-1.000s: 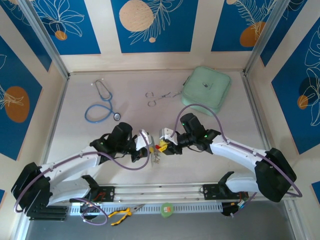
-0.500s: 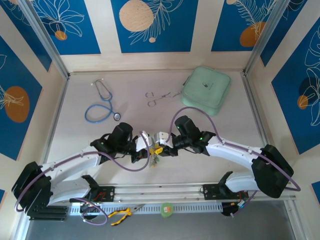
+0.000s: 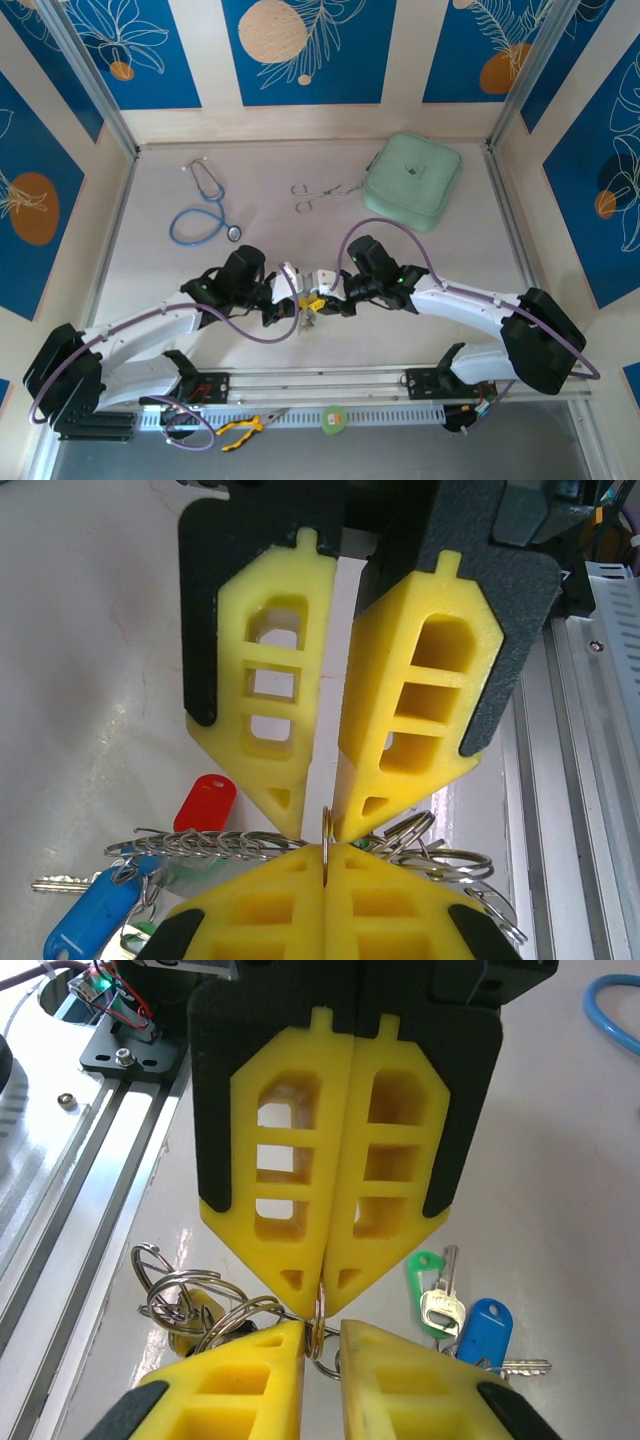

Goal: Put the keys on the keyring

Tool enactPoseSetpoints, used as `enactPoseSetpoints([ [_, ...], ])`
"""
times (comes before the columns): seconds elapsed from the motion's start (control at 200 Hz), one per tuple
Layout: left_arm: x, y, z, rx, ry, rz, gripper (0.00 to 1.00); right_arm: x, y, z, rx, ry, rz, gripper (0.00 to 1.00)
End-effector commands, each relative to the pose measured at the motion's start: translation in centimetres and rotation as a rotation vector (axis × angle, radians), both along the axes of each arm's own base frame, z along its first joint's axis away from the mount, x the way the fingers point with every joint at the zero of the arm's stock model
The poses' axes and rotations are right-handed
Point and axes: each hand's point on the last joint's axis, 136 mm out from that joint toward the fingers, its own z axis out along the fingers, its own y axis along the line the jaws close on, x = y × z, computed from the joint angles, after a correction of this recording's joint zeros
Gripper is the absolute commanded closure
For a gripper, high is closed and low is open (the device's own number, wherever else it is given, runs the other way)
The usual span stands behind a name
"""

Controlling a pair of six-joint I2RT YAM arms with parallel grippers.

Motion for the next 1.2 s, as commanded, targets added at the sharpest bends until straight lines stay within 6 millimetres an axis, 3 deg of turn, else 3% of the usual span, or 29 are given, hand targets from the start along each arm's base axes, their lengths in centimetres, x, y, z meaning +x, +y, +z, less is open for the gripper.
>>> enactPoseSetpoints([
  [0.0,-0.9,-0.3,0.5,-0.029,-0.006,-0.044,1.0,-0.6,0.4,0.0,0.013,-0.007,0.029,0.87],
  [0.135,-0.4,0.0,0.3,-0.014,-0.017,-0.013,1.0,-0.7,0.5,-0.1,0.015,0.0,0.032,1.0],
  [0.185,0.0,0.2,0.1,-0.002,-0.03,0.015,0.89,-0.7,0.4,-0.2,0.013,0.004,0.03,1.0],
  [0.285,0.3,0.7,-0.2,-0.001,-0.059,0.04,0.78,-0.8,0.4,-0.3,0.018,0.009,0.024,1.0],
  [0.45,0.3,1.2,-0.9,-0.026,-0.097,0.065,0.69,-1.0,0.4,-0.1,0.041,0.022,0.033,1.0],
  [1.195,-0.5,0.6,0.0,-0.144,-0.146,0.024,0.74,-1.3,1.1,0.1,0.097,0.035,0.046,1.0],
])
